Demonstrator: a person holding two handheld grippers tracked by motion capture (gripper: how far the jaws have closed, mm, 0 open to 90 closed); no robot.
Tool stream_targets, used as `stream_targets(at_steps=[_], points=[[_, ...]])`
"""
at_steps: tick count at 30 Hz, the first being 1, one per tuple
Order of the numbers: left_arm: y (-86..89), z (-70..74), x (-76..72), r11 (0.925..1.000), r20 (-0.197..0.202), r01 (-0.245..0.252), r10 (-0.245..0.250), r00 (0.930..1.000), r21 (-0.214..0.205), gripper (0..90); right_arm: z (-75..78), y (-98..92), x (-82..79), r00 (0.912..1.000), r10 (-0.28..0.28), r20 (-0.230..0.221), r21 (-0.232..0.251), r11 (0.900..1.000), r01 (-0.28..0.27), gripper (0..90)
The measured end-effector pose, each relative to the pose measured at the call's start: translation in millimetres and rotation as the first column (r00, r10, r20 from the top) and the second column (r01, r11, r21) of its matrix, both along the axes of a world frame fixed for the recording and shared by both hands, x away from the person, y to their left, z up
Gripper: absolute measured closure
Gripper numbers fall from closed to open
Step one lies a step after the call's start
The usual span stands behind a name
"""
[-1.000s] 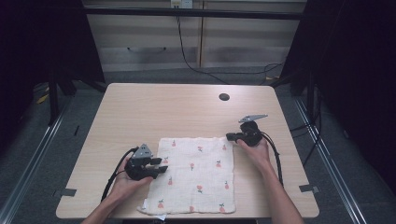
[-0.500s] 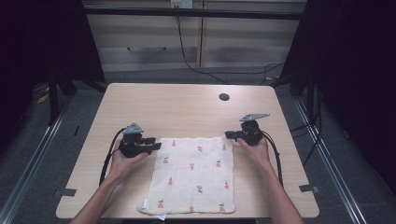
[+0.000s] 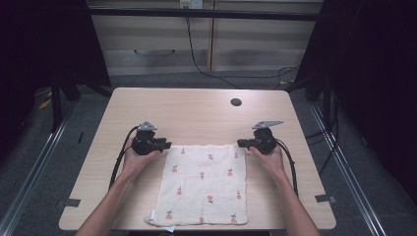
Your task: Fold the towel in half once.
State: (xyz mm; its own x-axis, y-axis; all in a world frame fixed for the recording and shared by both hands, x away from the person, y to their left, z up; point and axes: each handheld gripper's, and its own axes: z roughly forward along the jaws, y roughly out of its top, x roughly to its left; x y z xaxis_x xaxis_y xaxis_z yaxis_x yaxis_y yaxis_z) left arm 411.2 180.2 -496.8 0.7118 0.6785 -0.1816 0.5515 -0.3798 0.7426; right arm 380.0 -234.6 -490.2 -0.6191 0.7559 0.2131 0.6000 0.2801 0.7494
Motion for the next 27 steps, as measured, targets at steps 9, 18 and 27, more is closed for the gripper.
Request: stream_targets(at_steps=[9,18,27], points=[[-10.7,-9.3,-0.3,1.0000,-0.016,-0.007,0.007,0.9998,0.003,69.9,-3.5,2.9,0.7,0.9999,0.011,-0.002,0.000,0.9999,-0.011,88.5],[-13.0,-9.4,-5.3,0.9975,0.026,0.001,-0.003,0.9997,0.071,83.6,-2.6,2.9,-0.3,1.0000,0.006,0.002,-0.001,1.0000,-0.006,88.5],[-7.5,-7.0,-8.5,0.9999,-0.009,0.009,-0.009,0.9999,0.009,85.6,-0.1,3.2,-0.3,1.0000,-0.002,0.006,0.015,0.9999,0.002,88.6]])
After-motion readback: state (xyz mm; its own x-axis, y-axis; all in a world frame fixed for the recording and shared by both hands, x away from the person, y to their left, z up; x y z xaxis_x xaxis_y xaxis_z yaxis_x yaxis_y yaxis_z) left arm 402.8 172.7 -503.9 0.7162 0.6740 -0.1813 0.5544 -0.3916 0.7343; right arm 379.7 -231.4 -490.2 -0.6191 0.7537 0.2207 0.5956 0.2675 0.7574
